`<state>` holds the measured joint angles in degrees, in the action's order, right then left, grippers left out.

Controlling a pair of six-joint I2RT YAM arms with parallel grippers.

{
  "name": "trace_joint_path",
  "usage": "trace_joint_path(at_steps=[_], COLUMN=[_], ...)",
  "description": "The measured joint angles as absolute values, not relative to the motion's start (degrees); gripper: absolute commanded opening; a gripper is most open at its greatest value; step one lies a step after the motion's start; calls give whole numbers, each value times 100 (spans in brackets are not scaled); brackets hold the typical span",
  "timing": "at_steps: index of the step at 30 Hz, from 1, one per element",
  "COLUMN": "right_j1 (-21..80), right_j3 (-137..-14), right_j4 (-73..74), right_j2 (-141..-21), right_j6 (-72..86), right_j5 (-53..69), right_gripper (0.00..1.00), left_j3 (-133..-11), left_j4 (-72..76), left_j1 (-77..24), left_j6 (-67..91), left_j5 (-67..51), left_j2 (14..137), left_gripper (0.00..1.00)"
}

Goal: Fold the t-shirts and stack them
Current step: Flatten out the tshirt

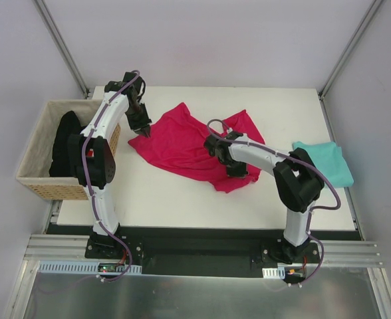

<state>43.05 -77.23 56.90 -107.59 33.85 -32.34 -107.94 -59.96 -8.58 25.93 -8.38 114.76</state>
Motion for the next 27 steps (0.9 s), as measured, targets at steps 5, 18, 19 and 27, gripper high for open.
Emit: trace_joint_path(at_steps=[5, 18, 19, 27], right_j1=[4075, 3579, 3566, 3588], right_j3=[-8180, -9937, -9963, -9223], right_j4=[5701, 5739, 5739, 5929], right_j2=[-11166, -12512, -12510, -11526], right_j6=[3024, 1955, 1925, 2012], right_j5=[-3264, -3242, -3275, -3841], right_gripper=[1, 44, 46, 48], left_j3=[-10787, -10787, -10787, -10787], left_j4=[-5996, -5996, -5996, -5996], left_j1=[-858, -858, -858, -858], left_j6=[2593, 2593, 2593, 2598], left_j5=[-838, -838, -838, -845], left_j2=[11474, 11474, 11474, 11474], left_gripper=[11, 11, 11, 12])
